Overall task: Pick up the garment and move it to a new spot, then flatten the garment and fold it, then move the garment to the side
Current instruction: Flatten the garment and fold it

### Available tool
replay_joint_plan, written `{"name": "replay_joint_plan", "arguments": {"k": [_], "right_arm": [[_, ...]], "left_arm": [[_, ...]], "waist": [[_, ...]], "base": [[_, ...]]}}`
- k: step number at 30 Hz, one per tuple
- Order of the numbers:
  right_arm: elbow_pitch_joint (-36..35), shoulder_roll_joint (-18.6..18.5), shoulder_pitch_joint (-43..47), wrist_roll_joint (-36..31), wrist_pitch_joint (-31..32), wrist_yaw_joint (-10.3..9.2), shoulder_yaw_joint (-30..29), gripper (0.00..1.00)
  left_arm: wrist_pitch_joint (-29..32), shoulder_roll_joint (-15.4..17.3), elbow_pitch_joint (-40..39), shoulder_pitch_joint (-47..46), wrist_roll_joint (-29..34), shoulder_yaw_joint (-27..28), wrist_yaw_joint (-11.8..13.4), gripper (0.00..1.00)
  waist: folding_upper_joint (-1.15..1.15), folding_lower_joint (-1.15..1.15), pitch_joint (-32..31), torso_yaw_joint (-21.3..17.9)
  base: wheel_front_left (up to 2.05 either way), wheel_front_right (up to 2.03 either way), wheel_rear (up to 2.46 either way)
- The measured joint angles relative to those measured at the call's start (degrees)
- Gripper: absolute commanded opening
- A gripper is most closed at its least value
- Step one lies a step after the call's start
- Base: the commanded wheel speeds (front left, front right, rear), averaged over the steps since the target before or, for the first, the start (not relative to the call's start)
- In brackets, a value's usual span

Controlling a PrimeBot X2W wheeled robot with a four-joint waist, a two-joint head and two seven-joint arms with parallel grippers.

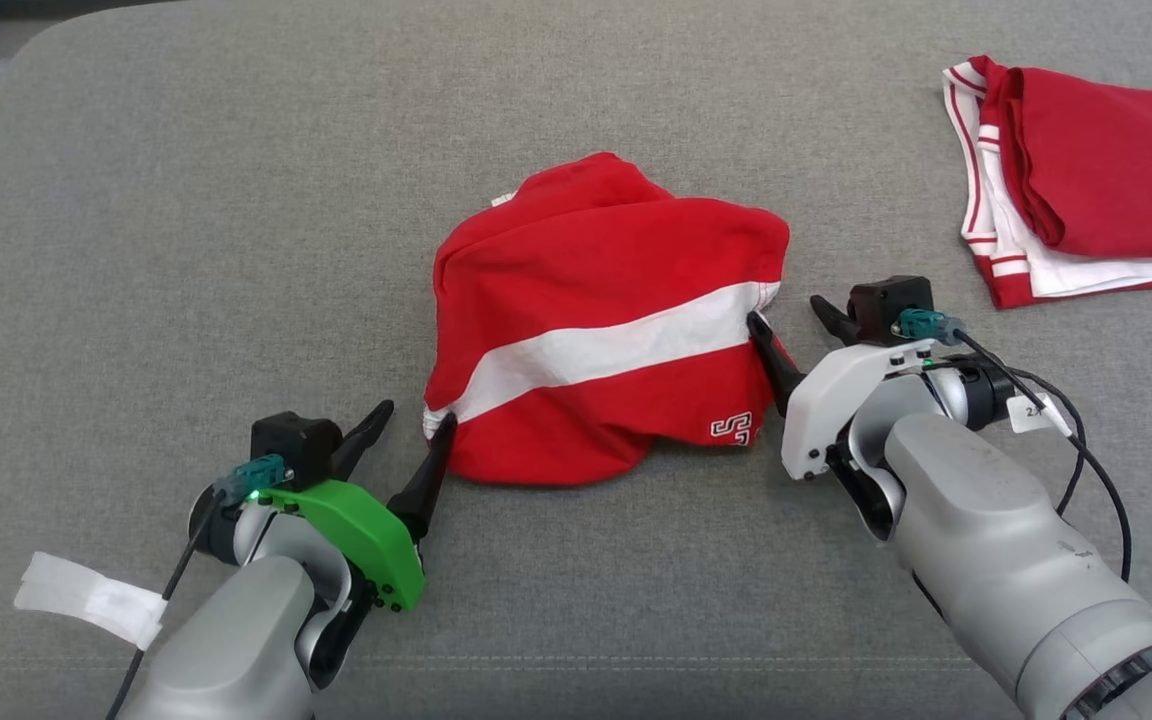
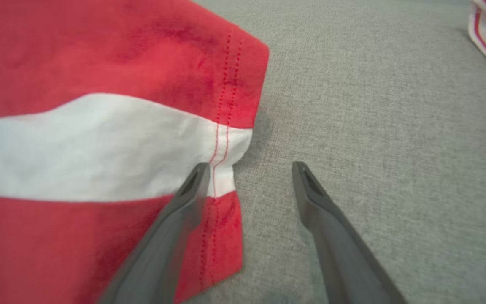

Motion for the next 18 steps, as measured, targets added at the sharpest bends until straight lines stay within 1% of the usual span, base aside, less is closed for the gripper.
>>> {"name": "replay_joint_plan", "arguments": {"k": [1, 2, 3, 4, 5, 12, 18], "right_arm": [[0.44, 0.07, -0.39, 0.40, -0.01, 0.00, 0.32, 1.00], [0.77, 0.16, -0.68, 0.73, 0.00, 0.00, 0.58, 0.78], [0.85, 0.29, -0.87, 1.12, -0.01, 0.00, 0.83, 0.45], [0.69, 0.40, -1.08, 1.42, 0.00, 0.00, 1.09, 0.16], [0.46, 0.48, -1.34, 1.62, -0.01, 0.00, 1.24, 0.00], [-1.44, 0.21, -1.64, 2.33, -0.01, 0.00, 1.97, 0.00], [-5.27, -1.30, 0.23, 3.41, -0.01, 0.00, 0.44, 0.00]], "left_arm": [[0.00, -0.05, 0.46, -0.29, -0.29, -0.68, 0.00, 1.00], [0.00, -0.15, 0.87, -0.52, -0.76, -1.20, 0.00, 0.84], [0.00, -0.30, 1.27, -0.74, -1.41, -1.75, 0.00, 0.36], [0.00, -0.37, 1.58, -0.98, -1.81, -2.32, 0.00, 0.00], [0.00, -0.37, 1.71, -1.37, -2.11, -2.76, 0.00, 0.00], [0.00, -0.20, 1.30, -2.98, -2.64, -2.96, 0.00, 0.00], [0.00, 0.53, -0.31, -2.32, 0.03, 0.30, 0.00, 0.00]], "waist": [[0.00, 0.00, 0.22, 0.16], [0.00, 0.00, 0.43, 0.30], [0.00, 0.00, 0.66, 0.43], [0.00, 0.00, 0.90, 0.54], [0.00, 0.00, 1.15, 0.63], [0.00, 0.00, 2.05, 1.09], [0.00, 0.00, 0.22, 0.77]], "base": [[0.00, 0.00, 0.00], [0.00, 0.00, 0.00], [0.00, 0.00, 0.00], [0.00, 0.00, 0.00], [0.00, 0.00, 0.00], [0.00, 0.00, 0.00], [0.00, 0.00, 0.00]]}}
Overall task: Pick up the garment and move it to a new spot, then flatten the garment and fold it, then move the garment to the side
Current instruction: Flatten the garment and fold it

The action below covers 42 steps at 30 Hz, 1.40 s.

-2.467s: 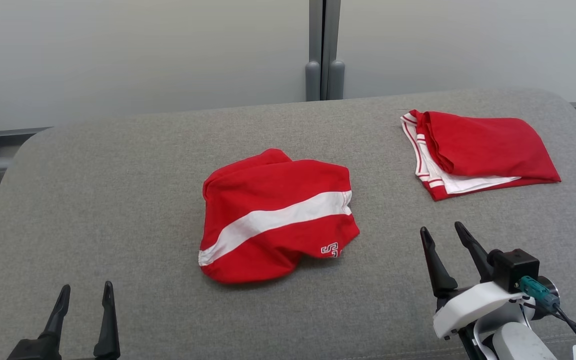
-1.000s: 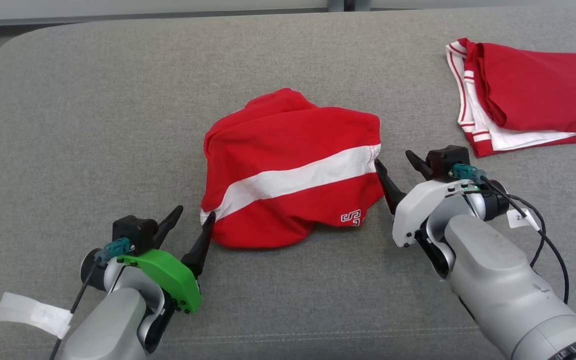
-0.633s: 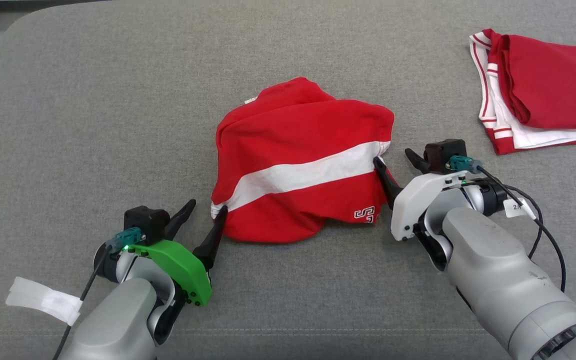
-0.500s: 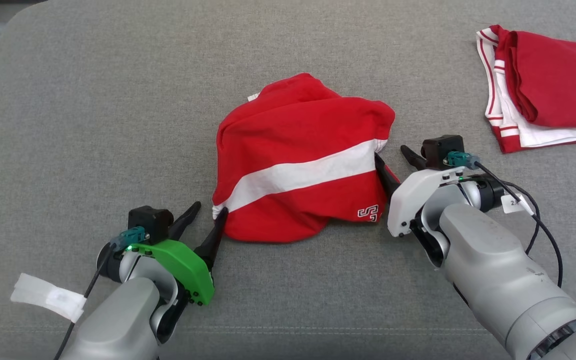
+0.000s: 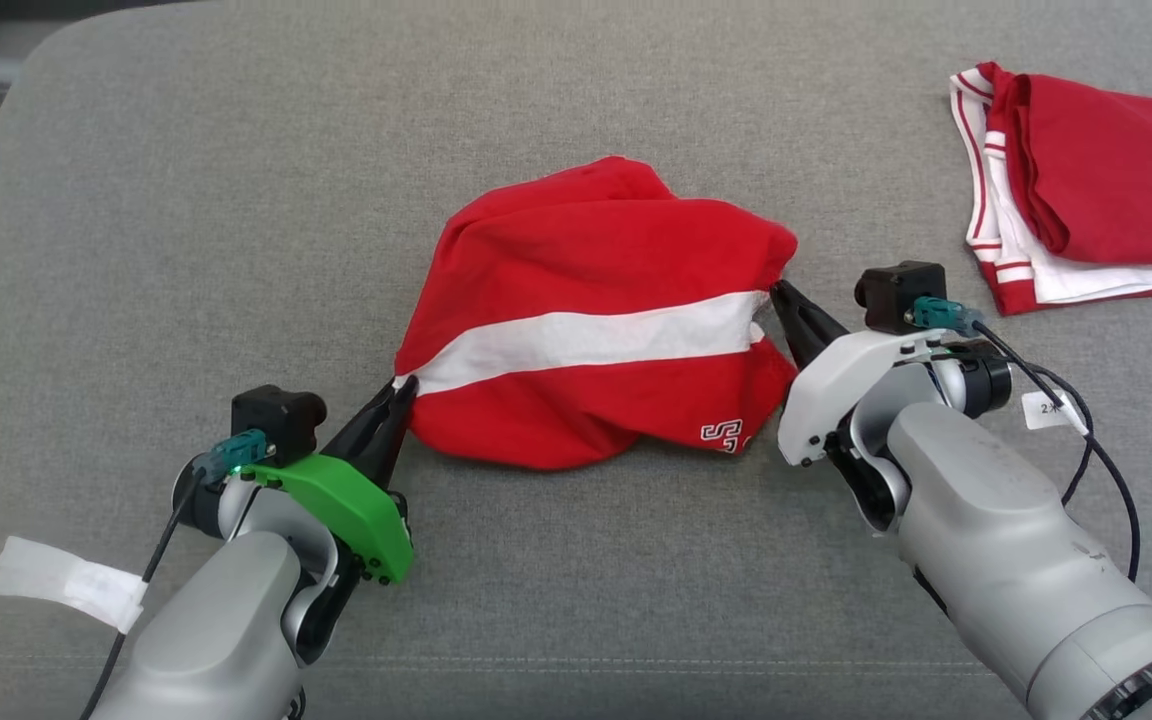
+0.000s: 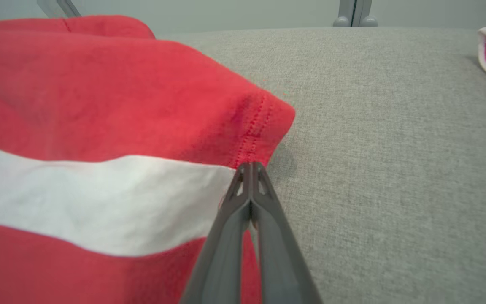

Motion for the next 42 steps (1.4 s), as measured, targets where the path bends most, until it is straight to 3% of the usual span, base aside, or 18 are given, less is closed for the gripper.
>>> {"name": "replay_joint_plan", "arguments": {"k": [10, 11, 12, 13, 26, 42], "right_arm": [[-4.10, -2.43, 5.02, 5.19, 0.00, 0.00, 3.12, 0.00], [-4.07, -2.52, 5.48, 6.05, 0.01, 0.00, 4.02, 0.00], [-3.99, -2.93, 5.67, 7.65, 0.01, 0.00, 5.56, 0.33], [-3.90, -3.16, 5.58, 8.34, 0.00, 0.00, 6.11, 1.00], [-0.68, -1.88, 1.27, 13.35, 0.01, 0.00, 11.27, 1.00], [3.65, -1.20, -2.52, 15.13, 0.00, 0.00, 15.34, 1.00]], "left_arm": [[0.00, 0.58, -1.87, 4.36, 3.30, 4.69, 0.00, 0.00], [0.00, 0.57, -1.81, 4.65, 3.48, 5.05, 0.00, 0.07], [0.00, 0.57, -1.57, 5.03, 4.50, 5.94, 0.00, 0.47], [0.00, 0.54, -1.46, 5.17, 4.87, 6.42, 0.00, 1.00], [0.00, -1.48, -0.35, 5.14, 7.34, 7.33, 0.00, 1.00], [0.00, -3.60, 2.31, 2.56, 4.69, 4.61, 0.00, 1.00]], "waist": [[0.00, 0.00, -3.91, -1.31], [0.00, 0.00, -4.09, -1.50], [0.00, 0.00, -4.41, -1.81], [0.00, 0.00, -4.51, -1.91], [0.00, 0.00, -2.87, -0.35], [0.00, 0.00, 0.58, 1.83]], "base": [[0.00, 0.00, 0.00], [0.00, 0.00, 0.00], [0.00, 0.00, 0.00], [0.00, 0.00, 0.00], [0.00, 0.00, 0.00], [0.00, 0.00, 0.00]]}}
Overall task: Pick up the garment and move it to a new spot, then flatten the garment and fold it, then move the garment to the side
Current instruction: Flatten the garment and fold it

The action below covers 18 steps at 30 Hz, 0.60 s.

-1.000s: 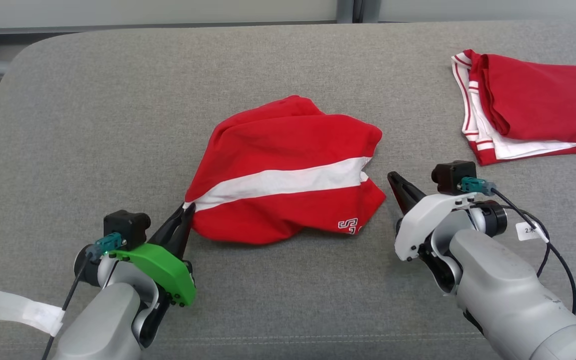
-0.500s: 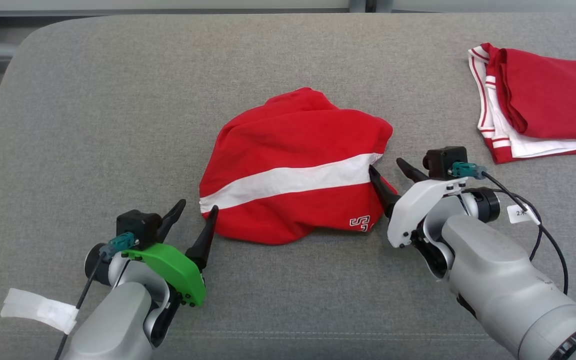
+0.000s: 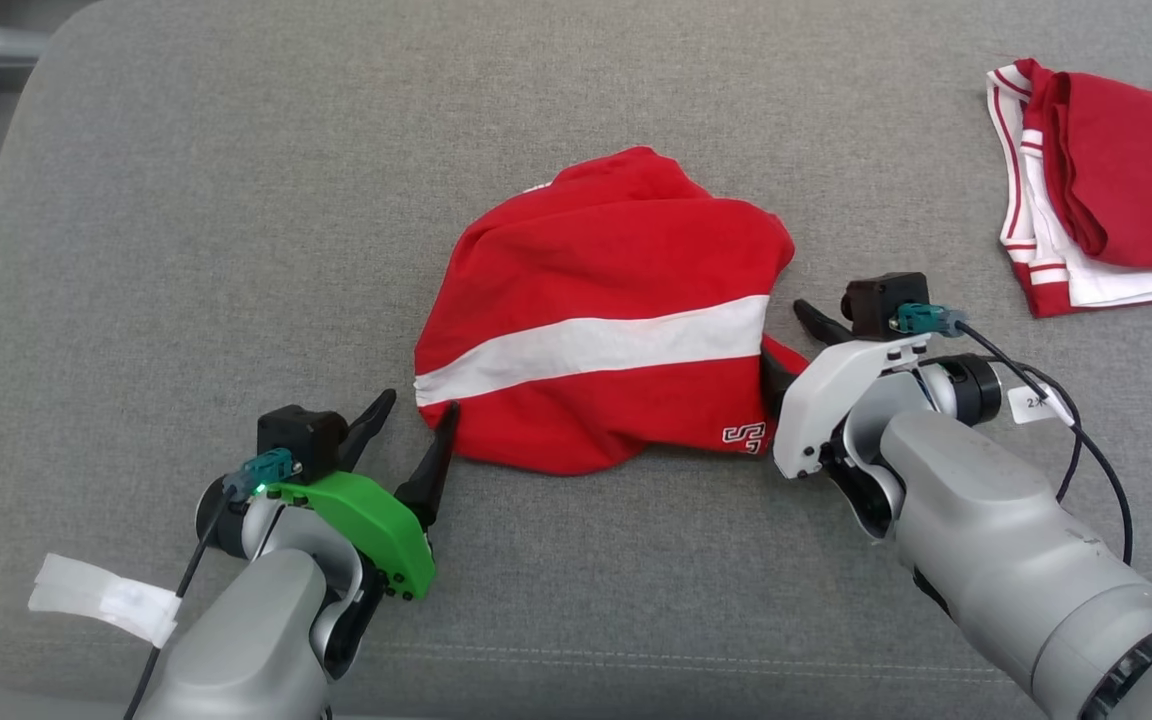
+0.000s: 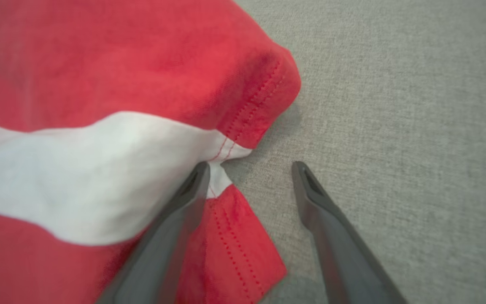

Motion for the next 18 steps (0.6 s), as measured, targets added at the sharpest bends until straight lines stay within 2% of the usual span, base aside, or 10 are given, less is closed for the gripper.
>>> {"name": "replay_joint_plan", "arguments": {"k": [6, 7, 8, 9, 18], "right_arm": [[-0.69, -0.05, -0.60, 0.29, 0.00, 0.00, 0.62, 1.00], [-0.90, -0.07, -0.69, 0.30, 0.00, 0.00, 0.76, 0.75], [-1.24, -0.02, -0.72, 0.30, 0.00, 0.00, 1.10, 0.03], [-1.45, -0.01, -0.71, 0.32, 0.00, 0.00, 1.56, 0.00], [-3.33, -1.13, -0.25, 1.10, -0.01, 0.00, 2.37, 0.00]], "left_arm": [[0.00, -0.51, 0.48, -1.13, -0.99, -1.00, 0.00, 1.00], [0.00, -0.60, 0.51, -1.23, -1.38, -1.15, 0.00, 0.72], [0.00, -0.67, 0.56, -1.35, -1.47, -1.43, 0.00, 0.24], [0.00, -0.71, 0.57, -1.52, -1.67, -1.72, 0.01, 0.00], [0.00, -0.33, -0.20, -1.84, -2.29, -1.93, 0.00, 0.00]], "waist": [[0.00, 0.00, 0.85, 0.21], [0.00, 0.00, 0.98, 0.26], [0.00, 0.00, 1.10, 0.32], [0.00, 0.00, 1.22, 0.38], [0.00, 0.00, 0.89, 0.87]], "base": [[0.00, 0.00, 0.00], [0.00, 0.00, 0.00], [0.00, 0.00, 0.00], [0.00, 0.00, 0.00], [0.00, 0.00, 0.00]]}}
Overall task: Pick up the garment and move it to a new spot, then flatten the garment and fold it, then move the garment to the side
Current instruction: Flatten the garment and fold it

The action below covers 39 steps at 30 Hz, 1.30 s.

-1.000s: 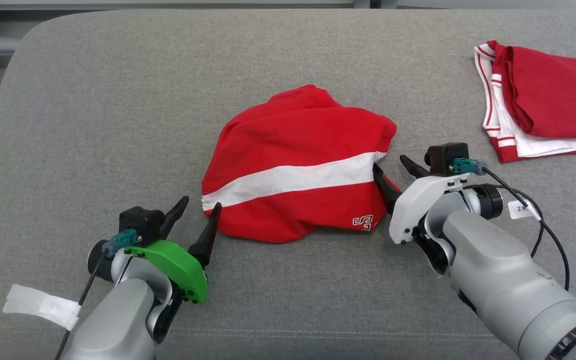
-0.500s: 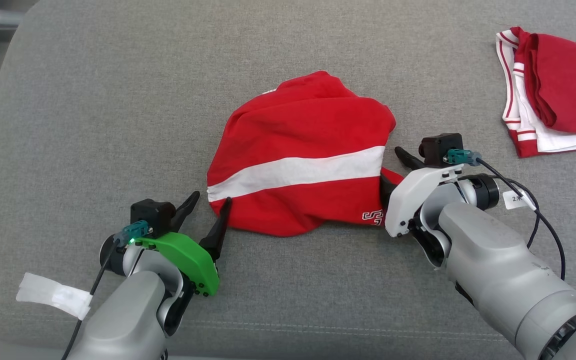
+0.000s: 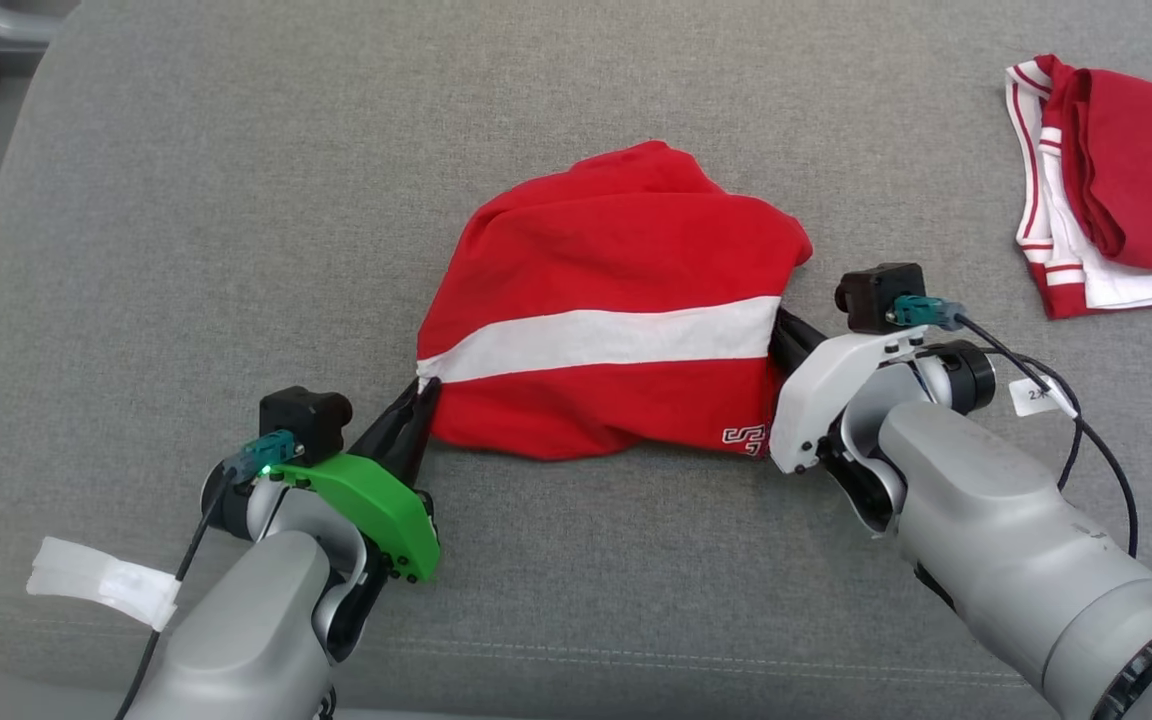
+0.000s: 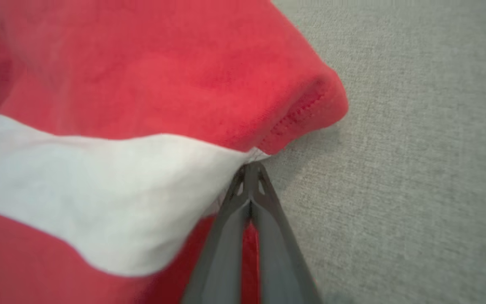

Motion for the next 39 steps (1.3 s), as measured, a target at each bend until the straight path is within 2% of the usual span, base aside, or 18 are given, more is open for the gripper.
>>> {"name": "replay_joint_plan", "arguments": {"k": [9, 13, 29, 30, 31, 32, 35, 36, 37, 38, 39], "right_arm": [[-5.88, -3.70, 3.91, -1.54, 0.00, 0.00, -6.51, 0.00], [-7.80, -4.24, 6.04, -2.50, 0.00, 0.00, -7.83, 0.00], [-8.24, -3.50, 9.41, -0.57, 0.00, 0.00, -5.97, 0.00], [-8.15, -3.34, 9.43, -0.27, 0.00, 0.00, -5.50, 0.32], [-8.08, -3.22, 9.44, -0.01, 0.00, 0.00, -5.08, 0.78], [-8.08, -3.13, 9.44, 0.22, 0.00, 0.00, -4.60, 1.00], [-7.99, -3.03, 9.44, 1.25, 0.00, 0.00, -3.30, 1.00], [-7.97, -2.99, 9.44, 1.49, 0.00, 0.00, -2.94, 1.00], [-7.93, -2.93, 9.43, 1.75, 0.00, 0.00, -2.54, 1.00], [-7.89, -2.87, 9.41, 2.00, 0.01, 0.00, -2.16, 1.00], [-7.84, -2.77, 9.37, 2.16, 0.01, 0.00, -1.85, 1.00]], "left_arm": [[0.00, 1.29, -2.41, 2.33, 3.38, 4.21, 0.00, 0.00], [0.00, 1.64, -3.02, 3.88, 4.53, 5.92, 0.00, 0.00], [0.00, 2.43, -2.36, 8.67, 9.07, 12.85, 0.00, 0.00], [0.00, 2.34, -2.31, 8.83, 9.20, 13.10, 0.00, 0.00], [0.00, 2.26, -2.12, 9.07, 9.43, 13.33, 0.00, 0.00], [0.00, 2.23, -1.94, 9.38, 9.65, 13.54, 0.00, 0.00], [0.00, 1.97, -1.43, 9.60, 10.25, 14.00, 0.00, 0.00], [0.00, 1.77, -1.15, 9.61, 10.53, 14.07, 0.00, 0.30], [0.00, 1.59, -0.94, 9.66, 10.82, 14.25, 0.00, 0.89], [0.00, 1.45, -0.78, 9.71, 11.24, 14.69, 0.00, 1.00], [-0.01, 1.37, -0.65, 9.72, 11.50, 15.11, 0.00, 1.00]], "waist": [[0.00, 0.00, -2.77, -0.18], [0.00, 0.00, -4.18, -0.67], [0.00, 0.00, -7.54, -1.34], [0.00, 0.00, -7.63, -1.26], [0.00, 0.00, -7.71, -1.19], [0.00, 0.00, -7.78, -1.11], [0.00, 0.00, -7.94, -0.88], [0.00, 0.00, -8.00, -0.80], [0.00, 0.00, -8.06, -0.72], [0.00, 0.00, -8.12, -0.62], [0.00, 0.00, -8.19, -0.54]], "base": [[0.00, 0.00, 0.00], [0.00, 0.00, 0.00], [0.00, 0.00, 0.00], [0.00, 0.00, 0.00], [0.00, 0.00, 0.00], [0.00, 0.00, 0.00], [0.00, 0.00, 0.00], [0.00, 0.00, 0.00], [0.00, 0.00, 0.00], [0.00, 0.00, 0.00], [0.00, 0.00, 0.00]]}}
